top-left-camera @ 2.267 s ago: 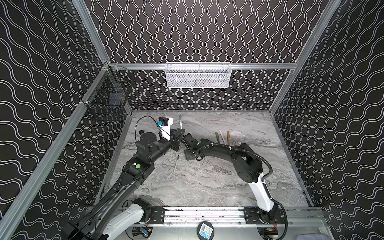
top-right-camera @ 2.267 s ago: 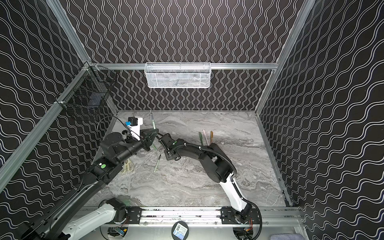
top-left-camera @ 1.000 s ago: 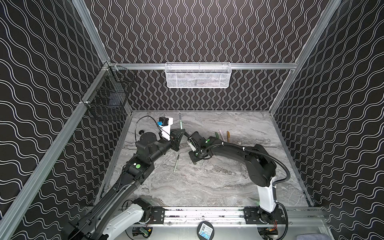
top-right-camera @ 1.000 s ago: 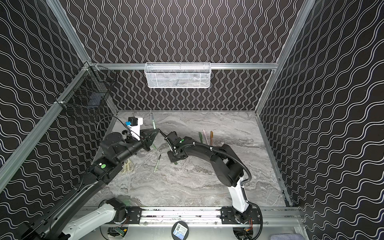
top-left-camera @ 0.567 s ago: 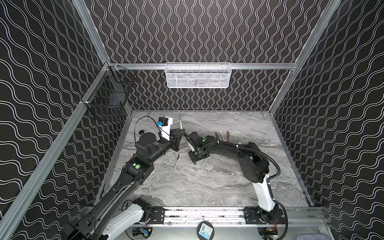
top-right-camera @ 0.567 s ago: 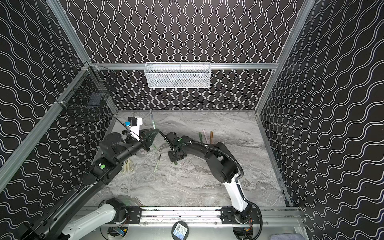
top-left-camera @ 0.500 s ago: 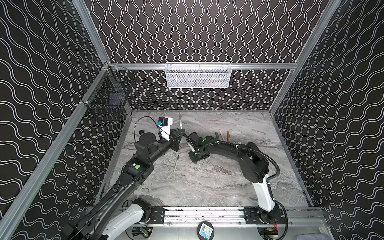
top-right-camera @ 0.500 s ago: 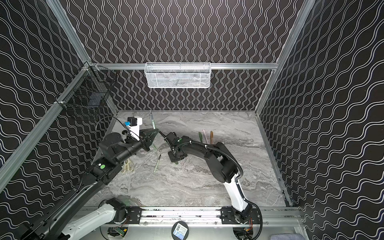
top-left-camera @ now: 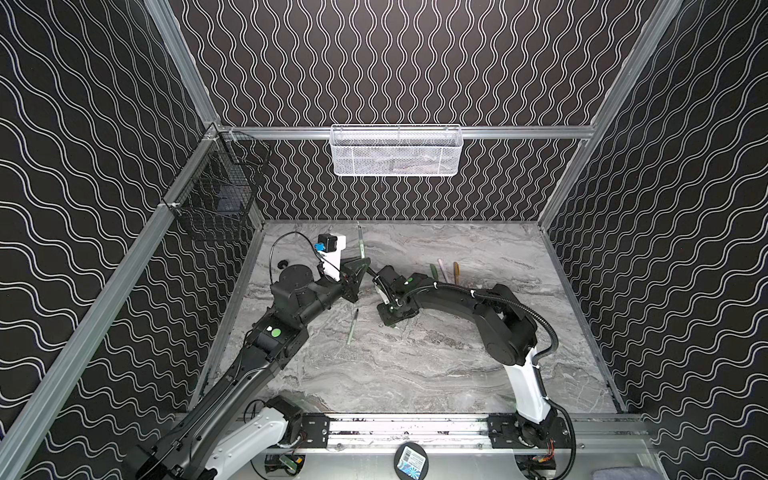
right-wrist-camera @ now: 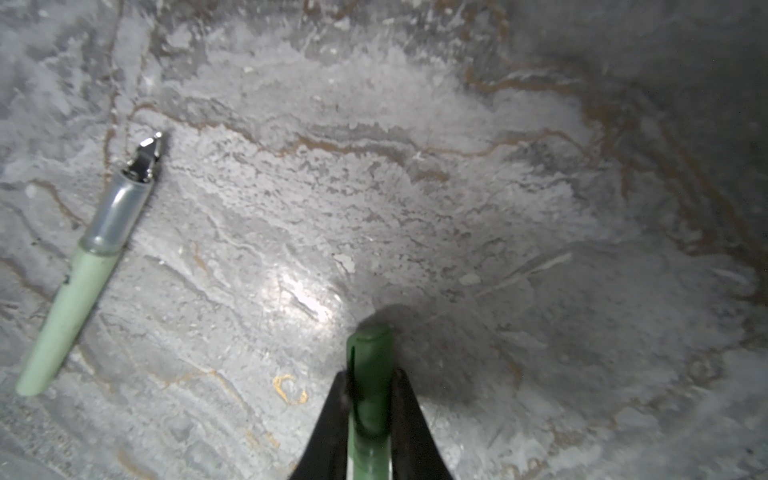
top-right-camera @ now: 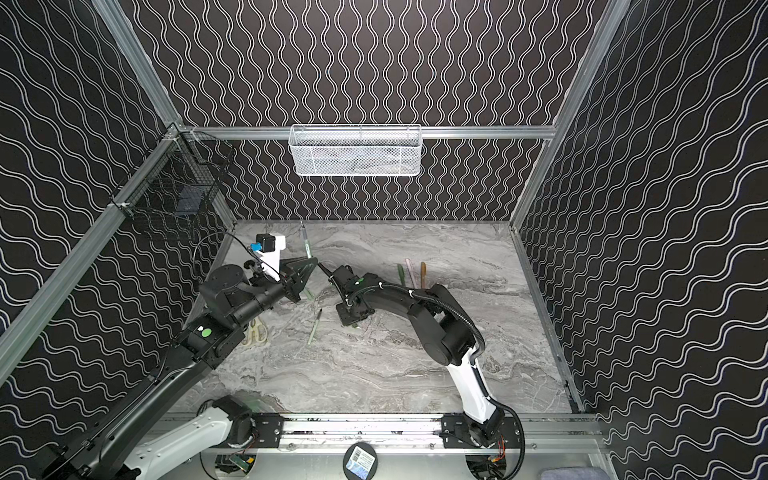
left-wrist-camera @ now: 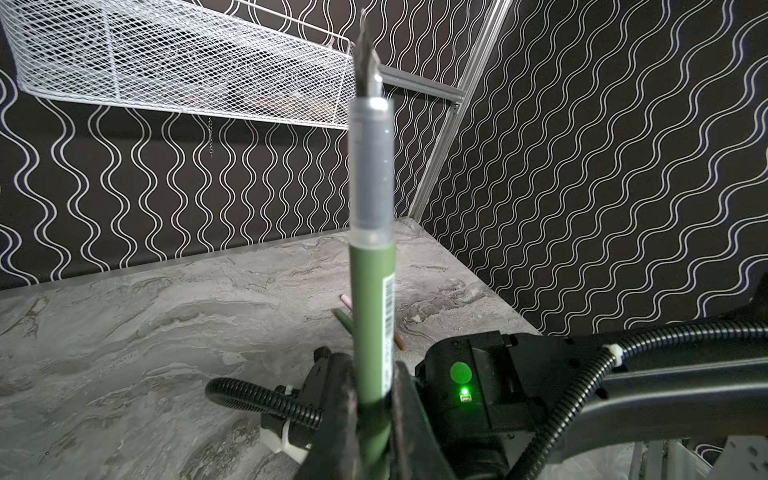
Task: Insert the pens into the pen caps
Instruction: 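Grasp the green cap on the table with the right gripper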
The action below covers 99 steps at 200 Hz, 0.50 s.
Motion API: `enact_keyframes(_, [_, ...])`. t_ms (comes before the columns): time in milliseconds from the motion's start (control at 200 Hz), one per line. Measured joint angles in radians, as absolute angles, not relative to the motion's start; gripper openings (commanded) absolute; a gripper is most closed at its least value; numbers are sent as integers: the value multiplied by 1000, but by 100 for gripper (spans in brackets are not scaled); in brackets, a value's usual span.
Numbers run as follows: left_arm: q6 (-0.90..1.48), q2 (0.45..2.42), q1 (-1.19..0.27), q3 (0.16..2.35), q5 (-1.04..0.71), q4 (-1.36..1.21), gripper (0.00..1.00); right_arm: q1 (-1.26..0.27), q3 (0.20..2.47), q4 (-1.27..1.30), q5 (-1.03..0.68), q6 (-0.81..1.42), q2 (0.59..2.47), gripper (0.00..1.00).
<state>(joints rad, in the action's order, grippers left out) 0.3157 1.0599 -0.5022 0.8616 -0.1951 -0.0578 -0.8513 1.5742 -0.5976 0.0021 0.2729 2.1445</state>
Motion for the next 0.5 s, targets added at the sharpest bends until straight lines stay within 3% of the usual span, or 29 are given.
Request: enact_keyframes(495, [316,1073,-502,862,-202,-58,0,-828,1459,-510,0,299,2033,12])
